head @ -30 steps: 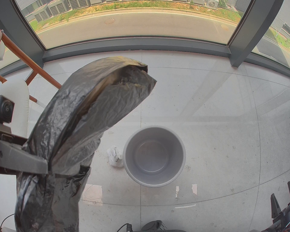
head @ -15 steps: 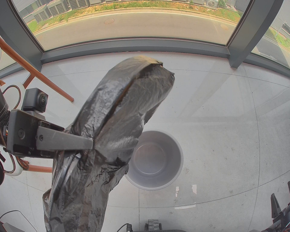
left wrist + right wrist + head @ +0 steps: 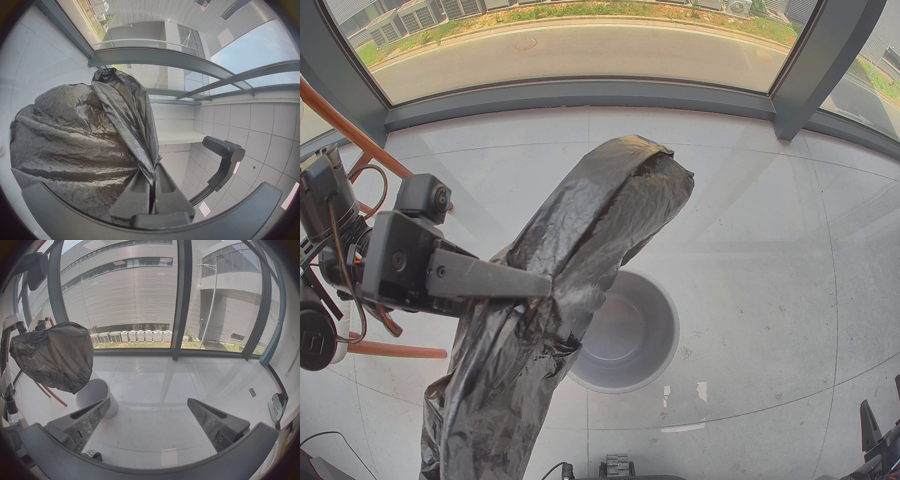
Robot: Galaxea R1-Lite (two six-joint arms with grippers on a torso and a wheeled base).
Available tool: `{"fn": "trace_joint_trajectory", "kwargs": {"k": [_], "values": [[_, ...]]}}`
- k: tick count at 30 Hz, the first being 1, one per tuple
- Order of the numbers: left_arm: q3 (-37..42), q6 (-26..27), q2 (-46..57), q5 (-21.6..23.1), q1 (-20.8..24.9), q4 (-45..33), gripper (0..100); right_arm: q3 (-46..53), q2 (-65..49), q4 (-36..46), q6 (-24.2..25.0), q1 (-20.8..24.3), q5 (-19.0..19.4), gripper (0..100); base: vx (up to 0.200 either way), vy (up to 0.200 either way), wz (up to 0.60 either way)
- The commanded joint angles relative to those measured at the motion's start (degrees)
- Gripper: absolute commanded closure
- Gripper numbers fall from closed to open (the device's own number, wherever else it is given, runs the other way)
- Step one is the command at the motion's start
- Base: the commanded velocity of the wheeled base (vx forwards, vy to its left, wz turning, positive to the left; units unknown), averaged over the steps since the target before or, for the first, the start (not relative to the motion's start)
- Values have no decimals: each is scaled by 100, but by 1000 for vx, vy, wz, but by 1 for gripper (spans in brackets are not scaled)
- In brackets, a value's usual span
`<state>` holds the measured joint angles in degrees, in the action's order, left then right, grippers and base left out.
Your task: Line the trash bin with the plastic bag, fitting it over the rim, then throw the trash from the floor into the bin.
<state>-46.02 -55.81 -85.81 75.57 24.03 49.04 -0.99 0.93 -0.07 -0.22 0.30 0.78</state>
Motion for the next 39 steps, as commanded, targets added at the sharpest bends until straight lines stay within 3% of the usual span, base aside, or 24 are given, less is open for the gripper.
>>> {"fn": "trace_joint_trajectory", "kwargs": {"k": [1,10,16,39], "values": [[-258,0,-393,-7,85,0,100,99,-66,-1,-4,5,1,0,0,0,0],[-373,70,-832,-157,462,26,100,99,-66,-1,-4,5,1,0,0,0,0],[-513,0,-1263,-165,471,466,100,99,-66,-1,-4,5,1,0,0,0,0],[-487,61,-2001,-227,427,747,100,99,-66,-1,4,5,-8,0,0,0,0]]}}
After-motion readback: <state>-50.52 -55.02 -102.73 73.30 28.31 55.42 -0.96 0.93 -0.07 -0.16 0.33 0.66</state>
